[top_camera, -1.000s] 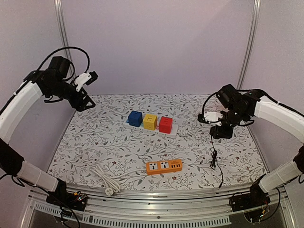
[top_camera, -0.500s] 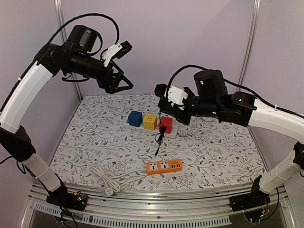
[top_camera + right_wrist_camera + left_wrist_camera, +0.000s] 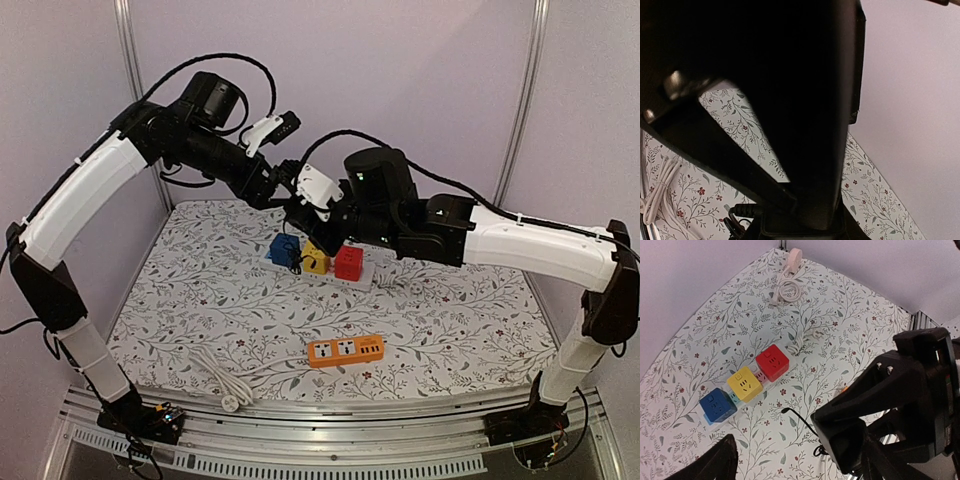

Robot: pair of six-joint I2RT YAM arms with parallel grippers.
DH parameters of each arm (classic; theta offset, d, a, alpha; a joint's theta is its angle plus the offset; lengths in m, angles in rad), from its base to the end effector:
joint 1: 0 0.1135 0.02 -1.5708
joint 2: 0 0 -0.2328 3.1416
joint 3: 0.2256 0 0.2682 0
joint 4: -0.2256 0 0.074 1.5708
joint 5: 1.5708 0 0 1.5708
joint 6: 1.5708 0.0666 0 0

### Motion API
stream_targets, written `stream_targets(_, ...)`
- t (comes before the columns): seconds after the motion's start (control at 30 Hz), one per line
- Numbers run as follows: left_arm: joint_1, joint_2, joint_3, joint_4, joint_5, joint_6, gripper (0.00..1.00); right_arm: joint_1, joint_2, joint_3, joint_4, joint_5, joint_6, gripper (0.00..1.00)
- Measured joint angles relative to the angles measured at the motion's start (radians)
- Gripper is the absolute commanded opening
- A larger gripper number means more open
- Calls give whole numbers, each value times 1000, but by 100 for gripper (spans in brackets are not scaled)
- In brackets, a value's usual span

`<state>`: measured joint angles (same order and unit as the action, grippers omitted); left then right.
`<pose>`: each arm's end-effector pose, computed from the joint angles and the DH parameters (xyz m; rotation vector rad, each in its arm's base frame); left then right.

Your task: Insert the plug

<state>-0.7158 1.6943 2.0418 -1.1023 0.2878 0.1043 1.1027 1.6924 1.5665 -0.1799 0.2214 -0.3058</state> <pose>0.2701 -0.2600 0.3955 1.0812 2.1147 -0.6360 0.2150 0.3929 0.3294 -1.0986 1.5293 0.3414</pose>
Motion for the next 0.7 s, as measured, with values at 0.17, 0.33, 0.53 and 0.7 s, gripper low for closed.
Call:
stream_targets(0.17, 19, -6, -49, 19, 38, -21, 78, 5, 30, 20, -20, 21, 51, 0)
stream_targets(0.33, 28, -10, -85, 43, 76, -35, 79, 9, 34, 29, -54, 30, 80, 0)
stream_targets(0.53, 47, -10, -90, 58, 188, -45, 82, 12, 41, 51, -39, 26, 120, 0)
stream_targets(0.7, 47, -9, -101, 80, 283, -44, 69, 19, 44, 63, -6, -5, 153, 0)
